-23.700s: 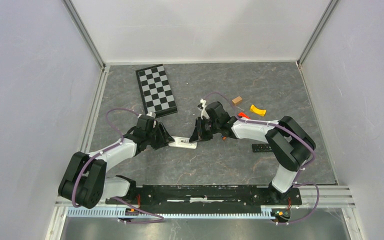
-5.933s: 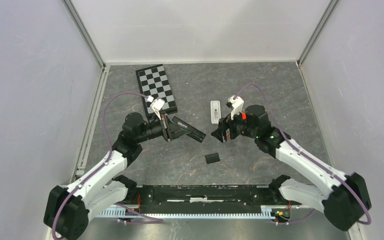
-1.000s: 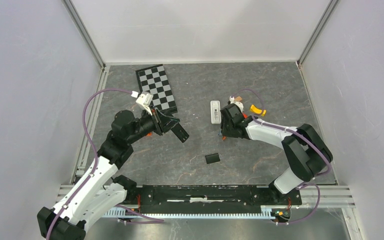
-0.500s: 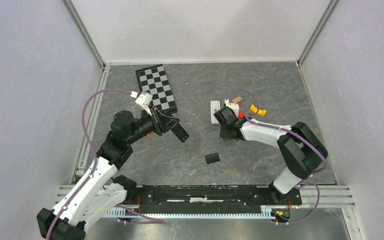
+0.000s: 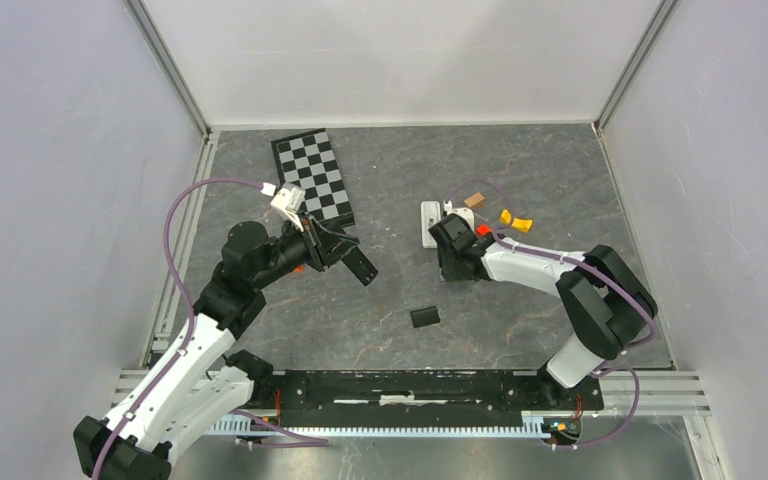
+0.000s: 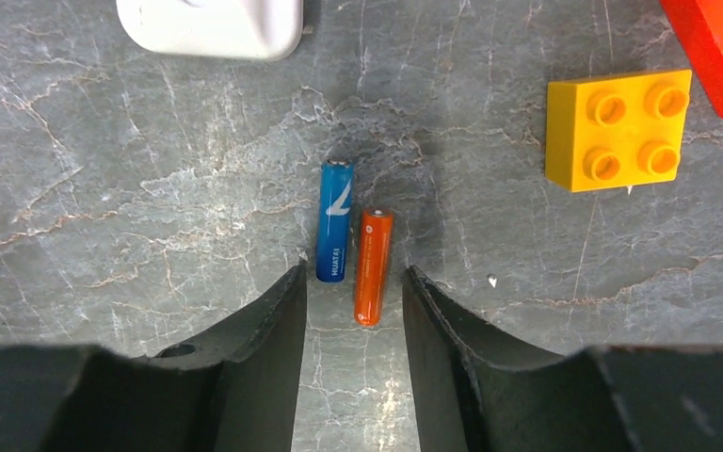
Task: Load the batteries into the remote control
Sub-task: Pick up the battery from the center of the board.
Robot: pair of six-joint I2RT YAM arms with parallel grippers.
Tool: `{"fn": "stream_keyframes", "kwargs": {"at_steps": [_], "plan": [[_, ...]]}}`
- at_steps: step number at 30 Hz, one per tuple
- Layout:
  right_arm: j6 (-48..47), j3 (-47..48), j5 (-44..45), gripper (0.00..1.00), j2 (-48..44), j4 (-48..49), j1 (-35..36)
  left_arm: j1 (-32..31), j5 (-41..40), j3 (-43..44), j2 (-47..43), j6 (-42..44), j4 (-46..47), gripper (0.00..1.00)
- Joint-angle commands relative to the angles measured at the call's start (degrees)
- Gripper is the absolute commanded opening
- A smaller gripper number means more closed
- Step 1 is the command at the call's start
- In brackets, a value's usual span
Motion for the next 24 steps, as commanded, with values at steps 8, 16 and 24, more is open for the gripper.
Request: {"fn": "stream_keyframes", "kwargs": {"at_steps": [8, 16, 24], "plan": [[-3.41, 0.44, 2.18, 0.42, -4.96, -2.96, 0.04, -0.1, -0.36, 0.44, -0.39, 3.49, 1.05, 0.02], [-3.47, 1.42, 3.88, 0.32, -2.94, -2.88, 0.04, -0.12, -0.37, 0.59, -0.32, 3.55, 0.87, 0.02], [-3.77, 2.29, 3.93, 0.29, -0.81, -1.52, -0.05, -0.1, -0.4, 0.67, -0.19, 3.59, 0.83, 0.02]]}}
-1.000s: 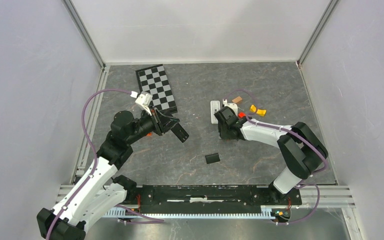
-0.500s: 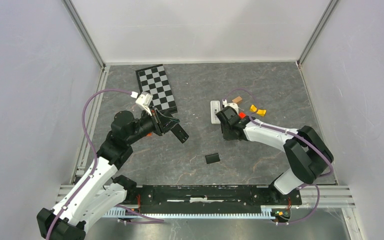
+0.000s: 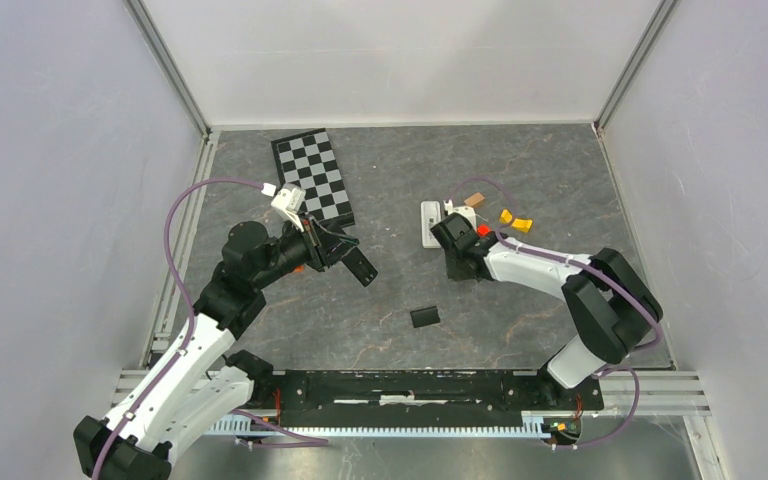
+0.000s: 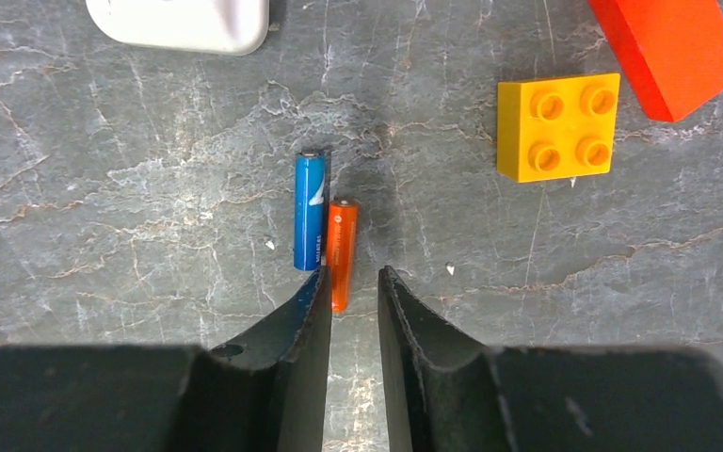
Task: Load the batteries into the remote control
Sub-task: Pick up the battery from the center of the board.
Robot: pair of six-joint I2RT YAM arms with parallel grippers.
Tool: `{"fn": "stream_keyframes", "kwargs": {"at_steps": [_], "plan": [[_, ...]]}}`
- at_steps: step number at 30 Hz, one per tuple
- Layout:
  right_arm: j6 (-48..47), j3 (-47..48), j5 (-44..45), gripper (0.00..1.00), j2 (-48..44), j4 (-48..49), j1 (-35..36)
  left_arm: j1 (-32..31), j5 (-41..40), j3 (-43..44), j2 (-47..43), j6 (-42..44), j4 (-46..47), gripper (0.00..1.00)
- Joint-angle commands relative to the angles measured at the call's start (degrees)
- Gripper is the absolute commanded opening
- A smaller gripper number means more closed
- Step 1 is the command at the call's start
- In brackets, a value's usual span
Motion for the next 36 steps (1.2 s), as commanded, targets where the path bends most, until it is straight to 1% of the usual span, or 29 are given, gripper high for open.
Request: {"fn": "stream_keyframes", "kwargs": {"at_steps": [1, 6, 13, 17, 18, 22, 23, 24, 27, 30, 36], "plan": [[-0.66, 2.25, 1.3, 0.29, 1.94, 1.69, -0.05, -0.09, -0.38, 0.76, -0.21, 3.69, 1.27, 0.02], [-0.48, 2.14, 0.86, 0.28, 3.29, 2.72, -0.22, -0.13, -0.46, 0.81, -0.29, 3.69, 1.1, 0.02], [-0.98, 2.06, 2.01, 0.25, 3.9, 2.68, -0.7, -0.09, 0.21, 0.68, 0.3, 2.9, 1.19, 0.02], [-2.11, 1.65, 0.37, 0.23, 4.7, 3.27, -1.52, -0.09, 0.83, 0.68, 0.91, 2.4, 1.44, 0.02], [-2.17, 1.49, 0.0, 0.21, 4.76, 3.36, -1.7, -0.09, 0.94, 0.57, 1.07, 2.24, 1.64, 0.02], [-2.35, 0.35, -0.89, 0.06, 3.86, 3.86, -2.13, -0.09, 1.94, -0.07, 1.66, 0.83, 2.6, 0.02], [-2.38, -0.04, -0.82, 0.05, 3.45, 4.06, -2.23, -0.13, 2.35, -0.26, 2.02, 0.35, 2.75, 0.02], [-2.35, -0.37, -0.78, 0.04, 2.83, 4.27, -2.35, -0.15, 2.86, -0.52, 2.34, -0.32, 2.74, 0.02], [-3.12, -1.33, -0.46, 0.03, 0.15, 5.62, -2.33, -0.11, 4.67, -1.9, 3.64, -2.96, 7.16, 0.02], [-4.8, -2.89, -2.02, 0.02, -4.86, 8.98, -2.38, -0.09, 6.99, -3.53, 5.6, -6.25, 11.63, 0.02], [-8.53, -4.69, -10.4, 0.02, -16.82, 16.88, -1.34, -0.09, 10.02, -4.98, 9.67, -10.92, 18.77, 0.02]]}}
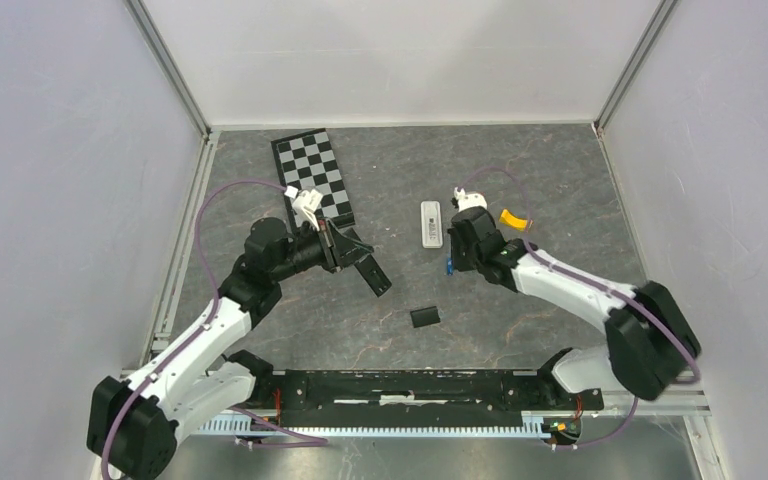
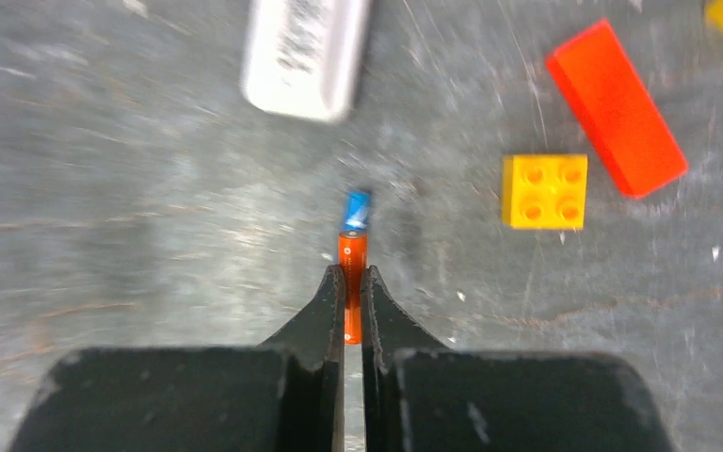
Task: Load the batteries into the remote control
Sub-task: Pick up the battery from the center of the board.
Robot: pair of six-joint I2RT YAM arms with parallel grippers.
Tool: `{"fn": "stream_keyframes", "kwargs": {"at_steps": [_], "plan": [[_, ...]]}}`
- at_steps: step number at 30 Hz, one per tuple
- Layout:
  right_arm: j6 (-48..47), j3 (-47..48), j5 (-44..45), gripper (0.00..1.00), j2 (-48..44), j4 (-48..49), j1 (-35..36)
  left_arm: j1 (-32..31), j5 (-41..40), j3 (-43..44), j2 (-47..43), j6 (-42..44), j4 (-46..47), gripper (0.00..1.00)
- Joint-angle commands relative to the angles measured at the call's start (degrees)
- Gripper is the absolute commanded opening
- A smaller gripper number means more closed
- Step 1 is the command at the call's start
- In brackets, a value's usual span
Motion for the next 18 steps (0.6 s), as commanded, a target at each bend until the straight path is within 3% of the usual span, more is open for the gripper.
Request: {"fn": "stream_keyframes", "kwargs": {"at_steps": [1, 7, 13, 18], "plan": [[-3.78, 0.05, -6.95, 0.02, -9.91, 10.18, 1.22, -0.09, 4.06, -0.23, 1.84, -5.35, 9.59, 0.02], [-4.75, -0.35, -16.75, 0.02, -18.37, 19.73, 4.19, 0.0, 5.86, 0.21, 3.61, -6.66, 11.77, 0.02], [-4.21, -2.16, -24.02, 0.02, -23.87, 30.21, 8.58, 0.95, 9.38, 0.56, 7.22, -17.2, 18.18, 0.02], [-6.62, -2.3, -25.58, 0.02, -24.51, 31.69, 10.78, 1.23, 10.99, 1.15, 9.5, -24.51, 22.52, 0.02]]}}
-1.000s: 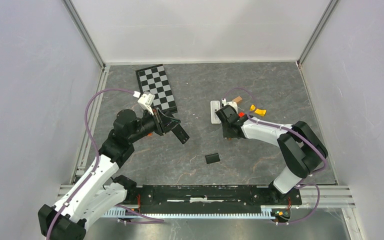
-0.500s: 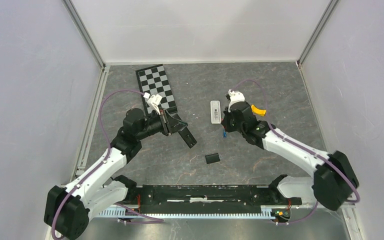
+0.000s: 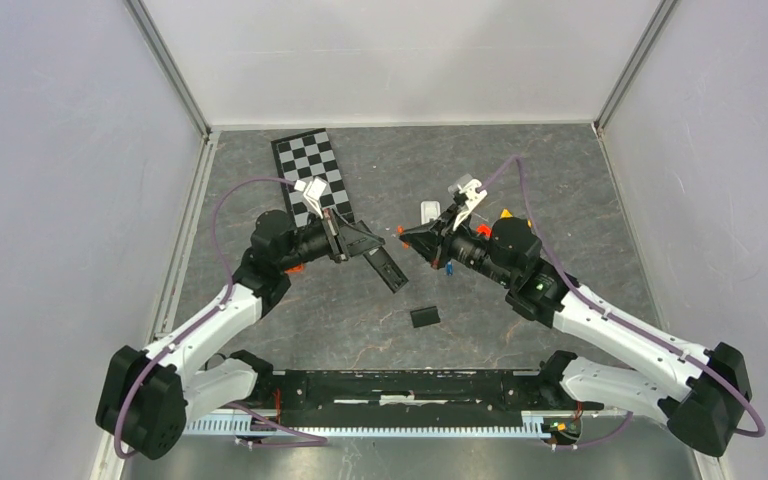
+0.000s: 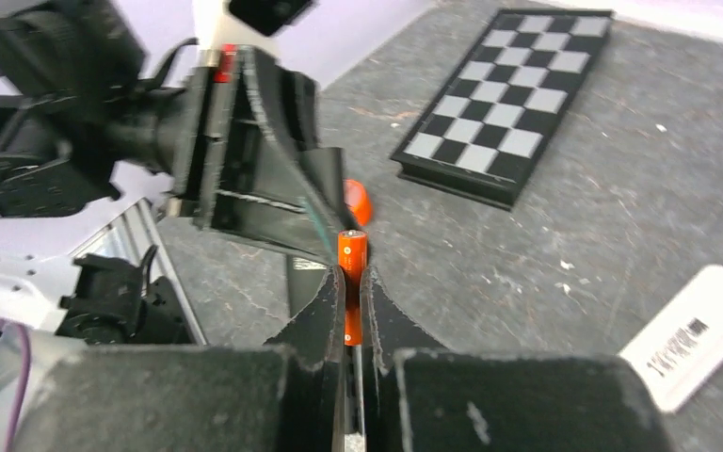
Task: Load the batteries into the remote control
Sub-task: Pick up the battery from the center of the board, then load the battery into the remote control.
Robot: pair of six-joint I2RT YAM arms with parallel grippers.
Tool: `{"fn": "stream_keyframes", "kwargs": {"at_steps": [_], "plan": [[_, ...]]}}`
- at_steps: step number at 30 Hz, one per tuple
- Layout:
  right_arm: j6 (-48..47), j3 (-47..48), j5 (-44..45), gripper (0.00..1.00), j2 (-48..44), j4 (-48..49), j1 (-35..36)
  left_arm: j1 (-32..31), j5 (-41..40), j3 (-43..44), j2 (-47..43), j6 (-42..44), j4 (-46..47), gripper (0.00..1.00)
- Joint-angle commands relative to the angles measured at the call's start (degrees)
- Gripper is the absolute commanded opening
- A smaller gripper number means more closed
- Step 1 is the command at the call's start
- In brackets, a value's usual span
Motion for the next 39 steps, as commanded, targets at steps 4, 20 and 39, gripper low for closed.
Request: {"fn": "stream_keyframes", "kwargs": {"at_steps": [4, 20, 39], "plan": [[-3.71, -0.96, -5.66, 0.02, -0.36, 5.24, 1.98, 0.57, 3.29, 2.32, 1.51, -11.72, 7.95, 0.02], [-5.71, -1.4, -9.46, 0.02, 1.01, 2.52, 3.55, 1.49, 2.18, 2.73, 3.66, -17.94, 11.11, 0.02], [-5.55, -2.82, -9.93, 0.1, 1.67, -0.4, 3.8, 1.99, 2.15, 2.51, 3.33, -20.77, 13.88, 0.02]]}}
